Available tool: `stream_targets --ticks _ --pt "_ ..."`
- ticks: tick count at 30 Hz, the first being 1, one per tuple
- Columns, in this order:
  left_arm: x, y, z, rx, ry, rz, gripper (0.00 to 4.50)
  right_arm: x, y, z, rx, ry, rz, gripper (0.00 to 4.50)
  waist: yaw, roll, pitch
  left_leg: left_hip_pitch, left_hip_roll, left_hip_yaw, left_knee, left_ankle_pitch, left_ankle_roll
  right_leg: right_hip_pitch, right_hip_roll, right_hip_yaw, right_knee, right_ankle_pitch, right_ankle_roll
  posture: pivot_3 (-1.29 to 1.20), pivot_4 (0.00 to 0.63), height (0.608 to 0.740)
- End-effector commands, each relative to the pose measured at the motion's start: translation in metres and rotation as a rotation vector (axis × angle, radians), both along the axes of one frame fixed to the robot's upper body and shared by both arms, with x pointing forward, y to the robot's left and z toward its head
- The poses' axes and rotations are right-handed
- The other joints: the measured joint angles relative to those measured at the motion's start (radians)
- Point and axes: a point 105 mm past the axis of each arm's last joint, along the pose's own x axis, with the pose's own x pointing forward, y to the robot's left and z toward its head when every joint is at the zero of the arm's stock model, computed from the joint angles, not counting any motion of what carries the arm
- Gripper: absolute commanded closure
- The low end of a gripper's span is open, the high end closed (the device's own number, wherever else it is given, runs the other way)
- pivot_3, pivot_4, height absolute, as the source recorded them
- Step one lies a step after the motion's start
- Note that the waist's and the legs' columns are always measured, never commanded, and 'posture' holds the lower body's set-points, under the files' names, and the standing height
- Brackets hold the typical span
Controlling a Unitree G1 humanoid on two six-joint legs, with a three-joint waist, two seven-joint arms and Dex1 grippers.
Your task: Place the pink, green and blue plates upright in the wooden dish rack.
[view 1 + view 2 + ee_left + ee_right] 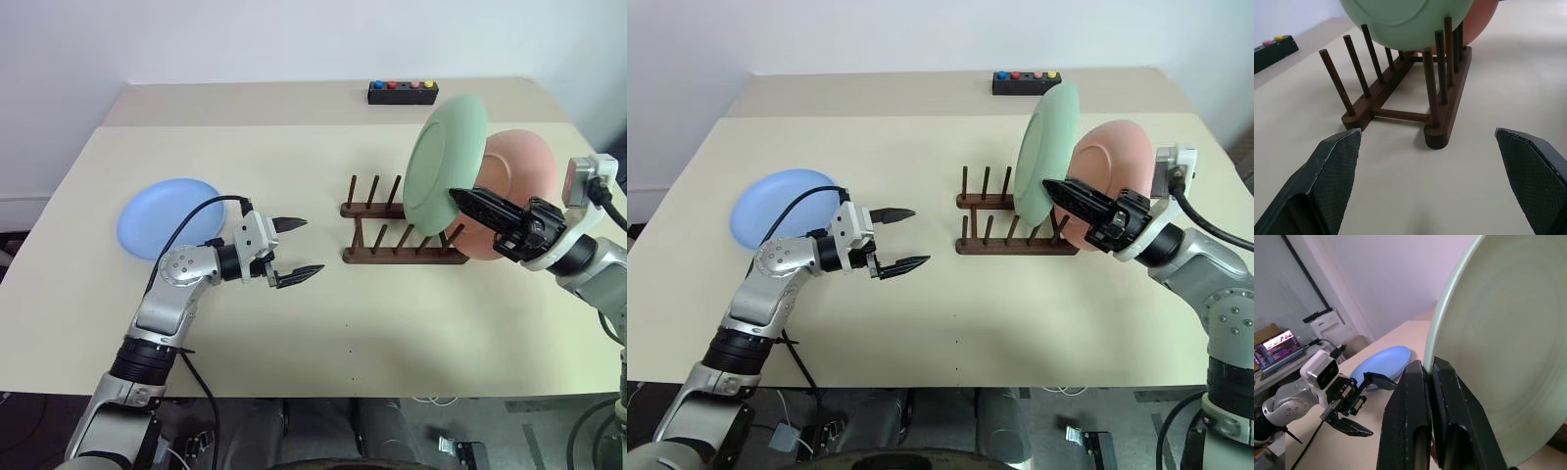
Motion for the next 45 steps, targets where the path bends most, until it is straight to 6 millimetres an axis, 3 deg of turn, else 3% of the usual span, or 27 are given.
stream_targets --ticks 1,5,16,24,27,30,31,32,38,42,45 --pt "-0.001 -0.002 0.009 -0.006 -0.044 -0.017 0.0 -0.003 -0.006 0.012 0.016 -0.058 -0.019 2.65 0.0 0.0 0.0 0.0 0.0 0.0 0.0 0.0 0.0 0.0 0.0 0.0 0.0 0.0 0.0 0.0 0.15 0.74" --pt "-0.001 -0.002 0.009 -0.006 -0.043 -0.016 0.0 -0.003 -0.008 0.014 0.011 -0.071 -0.033 0.8 0.0 0.0 0.0 0.0 0.0 0.0 0.0 0.0 0.0 0.0 0.0 0.0 0.0 0.0 0.0 0.0 0.15 0.74" --pt "-0.001 -0.002 0.009 -0.01 -0.042 -0.01 0.0 -0.009 -0.013 0.028 -0.077 -0.146 -0.081 0.8 0.0 0.0 0.0 0.0 0.0 0.0 0.0 0.0 0.0 0.0 0.0 0.0 0.0 0.0 0.0 0.0 0.15 0.74" --pt "-0.001 0.002 0.009 -0.022 -0.042 0.003 0.0 -0.01 -0.033 0.05 -0.233 -0.278 -0.217 0.8 0.001 0.0 0.0 0.0 0.0 0.0 0.0 0.0 0.0 0.0 0.0 0.0 0.0 0.0 0.0 0.0 0.15 0.74" --pt "0.004 0.007 0.012 -0.028 -0.051 0.027 0.0 -0.015 -0.027 0.062 -0.295 -0.347 -0.205 0.8 -0.001 0.0 0.0 0.0 0.0 0.0 0.0 0.0 0.0 0.0 0.0 0.0 0.0 0.0 0.0 0.0 0.15 0.74" --pt "0.011 0.015 0.018 -0.021 -0.07 0.062 0.0 -0.022 -0.009 0.072 -0.33 -0.4 -0.138 0.8 -0.002 0.0 0.0 0.0 0.0 0.0 0.0 0.0 0.0 0.0 0.0 0.0 0.0 0.0 0.0 0.0 0.15 0.74" --pt "0.014 0.019 0.021 -0.025 -0.069 0.076 0.0 -0.024 -0.002 0.072 -0.341 -0.409 -0.11 0.25 -0.002 0.0 0.0 0.0 0.0 0.0 0.0 0.0 0.0 0.0 0.0 0.0 0.0 0.0 0.0 0.0 0.15 0.74" --pt "0.017 0.023 0.024 -0.03 -0.055 0.091 0.0 -0.025 0.004 0.072 -0.356 -0.418 -0.092 0.02 -0.001 0.0 0.0 0.0 0.0 0.0 0.0 0.0 0.0 0.0 0.0 0.0 0.0 0.0 0.0 0.0 0.15 0.74" --pt "0.044 0.069 0.053 -0.006 -0.129 0.316 0.0 -0.019 0.027 0.055 -0.615 -0.503 -0.082 0.02 -0.002 -0.001 0.001 -0.001 0.0 0.0 0.0 0.0 0.0 -0.002 0.0 0.0 0.0 0.0 0.0 0.0 0.15 0.74" --pt "0.06 0.118 0.08 0.038 -0.165 0.532 0.0 -0.02 0.047 0.036 -0.759 -0.569 -0.017 0.02 -0.005 -0.001 0.001 -0.003 0.0 0.0 -0.001 0.0 0.0 -0.004 0.0 0.0 0.0 0.0 0.0 0.0 0.15 0.74" --pt "0.071 0.154 0.084 0.139 -0.123 0.711 0.0 -0.02 0.058 0.018 -0.834 -0.605 0.029 0.02 -0.005 -0.002 0.001 -0.007 0.0 0.0 -0.001 0.0 0.0 -0.007 0.0 -0.001 0.0 0.0 0.0 0.0 0.15 0.74"
